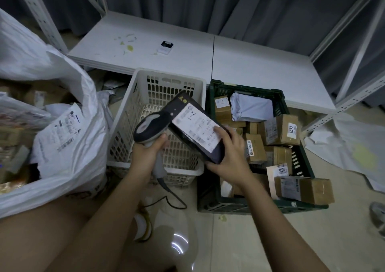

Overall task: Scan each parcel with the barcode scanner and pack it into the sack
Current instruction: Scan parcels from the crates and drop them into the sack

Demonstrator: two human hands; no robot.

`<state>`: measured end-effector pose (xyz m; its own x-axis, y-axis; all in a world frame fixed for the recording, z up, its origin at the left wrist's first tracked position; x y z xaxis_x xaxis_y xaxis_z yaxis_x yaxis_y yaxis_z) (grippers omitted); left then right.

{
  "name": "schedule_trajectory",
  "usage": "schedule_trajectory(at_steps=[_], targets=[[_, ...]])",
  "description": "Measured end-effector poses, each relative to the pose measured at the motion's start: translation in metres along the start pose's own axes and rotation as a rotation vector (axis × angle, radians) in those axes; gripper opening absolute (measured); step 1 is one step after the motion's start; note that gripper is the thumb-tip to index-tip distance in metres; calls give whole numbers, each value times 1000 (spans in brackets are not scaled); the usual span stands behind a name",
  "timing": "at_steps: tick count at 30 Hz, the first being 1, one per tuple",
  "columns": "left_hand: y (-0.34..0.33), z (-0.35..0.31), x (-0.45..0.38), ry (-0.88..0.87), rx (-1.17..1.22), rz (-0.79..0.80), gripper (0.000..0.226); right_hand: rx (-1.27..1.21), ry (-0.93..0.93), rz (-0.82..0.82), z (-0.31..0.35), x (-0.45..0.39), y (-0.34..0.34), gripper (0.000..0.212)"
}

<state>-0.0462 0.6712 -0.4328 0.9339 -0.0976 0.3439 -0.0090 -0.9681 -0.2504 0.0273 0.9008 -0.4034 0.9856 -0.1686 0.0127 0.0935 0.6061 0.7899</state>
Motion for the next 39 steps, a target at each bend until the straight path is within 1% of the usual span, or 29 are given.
schedule_trajectory(at_steps=[2,5,7,9,11,12,13,15,17,18,19,20,22,25,28,31,34,36,39], targets=[[-2,-11,7,-53,-38,6,29,178,51,96,-16,4,10,96],[-13,-8,18,-101,-155,52,46,277,59,260,-36,11,4,91],[-22,3,21,-95,-221,104,50,312,46,308,-42,12,0,85],[-28,14,21,-75,-300,157,56,264,10,283,-42,14,0,71],[-34,21,22,-48,-335,211,56,116,-54,178,-41,18,3,50],[-36,23,23,-41,-338,228,54,56,-87,101,-41,21,4,45],[-36,25,22,-30,-336,231,55,13,-117,18,-40,24,4,47],[-32,31,19,-7,-320,212,59,-130,-253,-139,-41,32,0,68],[-26,36,16,12,-311,197,62,-415,-447,-226,-49,40,-11,87],[-24,38,15,21,-307,194,62,-594,-525,-230,-52,42,-21,89],[-22,41,15,30,-308,191,63,-754,-588,-219,-54,44,-32,86],[-21,43,16,39,-312,187,63,-852,-641,-209,-57,45,-40,82],[-21,44,18,36,-308,178,65,-919,-682,-258,-65,43,-43,75],[-22,38,16,5,-296,171,61,-894,-627,-364,-64,34,-20,76],[-23,19,16,-61,-270,162,55,-768,-440,-432,-45,19,23,65],[-22,4,18,-106,-247,141,57,-656,-234,-488,-27,3,65,52],[-24,-2,23,-122,-246,150,55,-563,-143,-461,-19,-15,76,47],[-28,-4,29,-126,-257,187,46,-517,-134,-420,-20,-25,67,53],[-34,-2,35,-133,-284,231,46,-511,-145,-383,-25,-35,55,61]])
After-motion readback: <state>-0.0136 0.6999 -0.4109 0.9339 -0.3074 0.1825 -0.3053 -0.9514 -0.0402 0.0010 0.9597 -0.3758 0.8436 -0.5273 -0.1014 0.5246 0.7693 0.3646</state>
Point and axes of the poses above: each hand's wrist, its own x-axis away from the middle knuckle, its own y-axis out of the back of the hand, z = x × y, the point moved 7 cm from there along -x, towards the middle knuckle, and after that the axes turned 3 degrees about z, right-handed, at the moved point
